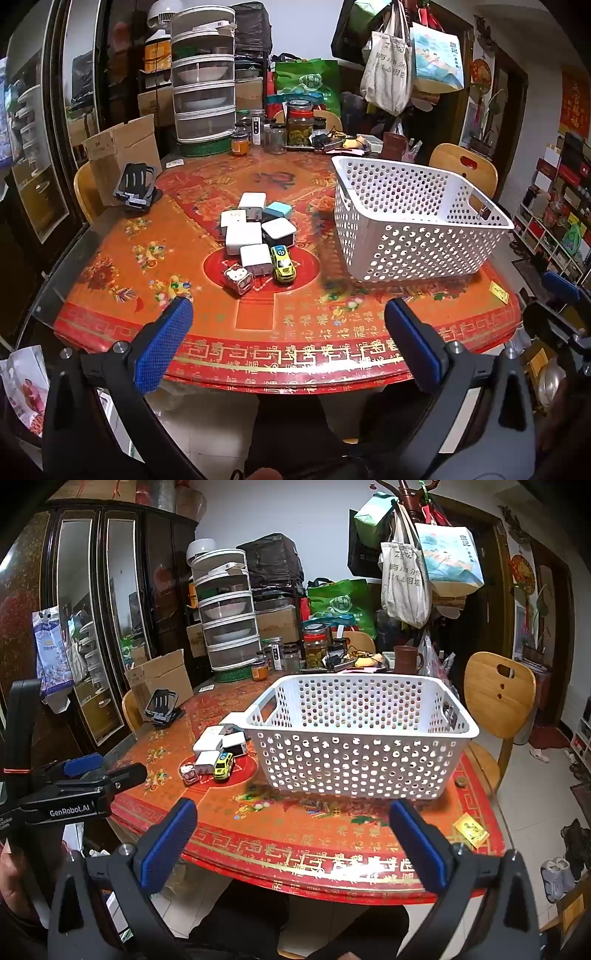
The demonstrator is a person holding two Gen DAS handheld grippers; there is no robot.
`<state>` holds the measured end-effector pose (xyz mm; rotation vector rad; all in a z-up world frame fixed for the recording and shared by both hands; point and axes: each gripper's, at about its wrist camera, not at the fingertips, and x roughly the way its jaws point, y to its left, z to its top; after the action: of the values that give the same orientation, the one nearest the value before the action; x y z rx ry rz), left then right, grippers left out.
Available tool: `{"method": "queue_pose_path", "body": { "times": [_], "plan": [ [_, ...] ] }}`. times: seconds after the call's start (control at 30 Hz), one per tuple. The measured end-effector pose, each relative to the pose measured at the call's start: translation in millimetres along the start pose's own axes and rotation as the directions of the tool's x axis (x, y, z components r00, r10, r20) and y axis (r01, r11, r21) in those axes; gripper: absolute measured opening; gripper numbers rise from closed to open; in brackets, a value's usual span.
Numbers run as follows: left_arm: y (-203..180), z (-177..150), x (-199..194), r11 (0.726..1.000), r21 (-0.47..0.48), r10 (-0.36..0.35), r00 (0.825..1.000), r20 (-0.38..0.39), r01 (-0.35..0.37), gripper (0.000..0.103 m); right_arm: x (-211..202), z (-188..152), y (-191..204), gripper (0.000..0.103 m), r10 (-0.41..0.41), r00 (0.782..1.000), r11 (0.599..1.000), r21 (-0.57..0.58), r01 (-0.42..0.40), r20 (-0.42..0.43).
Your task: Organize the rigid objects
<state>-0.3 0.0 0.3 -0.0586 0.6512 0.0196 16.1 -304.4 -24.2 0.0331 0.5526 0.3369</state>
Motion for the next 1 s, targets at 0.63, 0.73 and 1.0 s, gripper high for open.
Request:
{"method": "queue_pose_path", "body": {
  "times": [0.63,0.73,1.0],
  "plan": [
    [-3.4,0.3,0.7,1.0,0.016,-0.008,1.0,-0.012,0.008,0.102,-1.3,-0.2,0.2,0.103,-0.008,1.0,1.0,-0.003,0.008,0.001],
    [-3.4,0.3,0.7,1.0,0.016,-0.009,1.0,-0.012,0.009,0.102,-1.2,-0.1,-0.7,0.103,-0.007,1.0,1.0,-0.002,0.007,0.002],
    [-3.8,-0.3,1.1,1.0,0.017,-0.008,1.0,-0.011,0.008,0.102,0.9,0.3,-0.3,0.103,-0.008,1.0,1.0,-0.002,0.008,0.0]
  ]
}}
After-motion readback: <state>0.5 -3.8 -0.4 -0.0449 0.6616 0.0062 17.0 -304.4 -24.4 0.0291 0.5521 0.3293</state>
